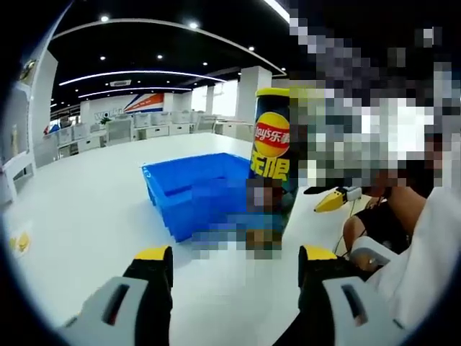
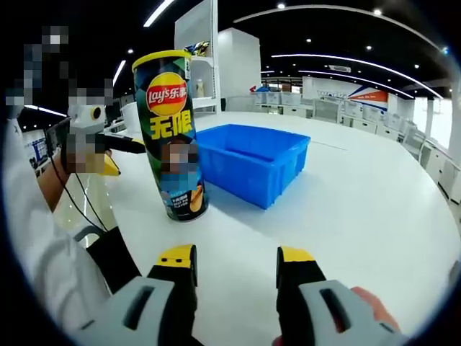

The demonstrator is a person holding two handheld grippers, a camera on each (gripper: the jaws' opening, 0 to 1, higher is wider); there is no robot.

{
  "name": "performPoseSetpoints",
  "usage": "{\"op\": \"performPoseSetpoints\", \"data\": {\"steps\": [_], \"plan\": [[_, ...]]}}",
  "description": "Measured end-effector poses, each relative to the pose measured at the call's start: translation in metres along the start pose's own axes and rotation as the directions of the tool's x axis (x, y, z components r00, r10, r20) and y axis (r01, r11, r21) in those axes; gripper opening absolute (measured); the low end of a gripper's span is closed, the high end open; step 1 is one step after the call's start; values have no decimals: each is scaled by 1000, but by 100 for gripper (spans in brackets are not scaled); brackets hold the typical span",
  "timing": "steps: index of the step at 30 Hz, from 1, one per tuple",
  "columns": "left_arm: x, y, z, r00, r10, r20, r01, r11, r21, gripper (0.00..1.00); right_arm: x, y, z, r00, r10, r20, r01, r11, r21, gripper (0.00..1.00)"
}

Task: Open the lid of the chip container on the table, take out the chips, place them into the box in front of the container, and close the lid

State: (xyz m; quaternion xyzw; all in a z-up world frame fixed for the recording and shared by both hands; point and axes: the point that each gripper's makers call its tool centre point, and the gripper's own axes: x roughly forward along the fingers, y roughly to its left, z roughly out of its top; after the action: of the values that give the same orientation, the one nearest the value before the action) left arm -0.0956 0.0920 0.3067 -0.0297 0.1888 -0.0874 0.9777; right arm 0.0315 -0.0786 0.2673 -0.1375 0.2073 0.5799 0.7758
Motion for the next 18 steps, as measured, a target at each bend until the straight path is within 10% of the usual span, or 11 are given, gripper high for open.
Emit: {"op": "performPoseSetpoints", "data": {"steps": [18], "plan": [[-2,-2,3,1000,-6,4,6,1000,21,73,-2,5,6,999,32,22,-32,999,-24,45]]}}
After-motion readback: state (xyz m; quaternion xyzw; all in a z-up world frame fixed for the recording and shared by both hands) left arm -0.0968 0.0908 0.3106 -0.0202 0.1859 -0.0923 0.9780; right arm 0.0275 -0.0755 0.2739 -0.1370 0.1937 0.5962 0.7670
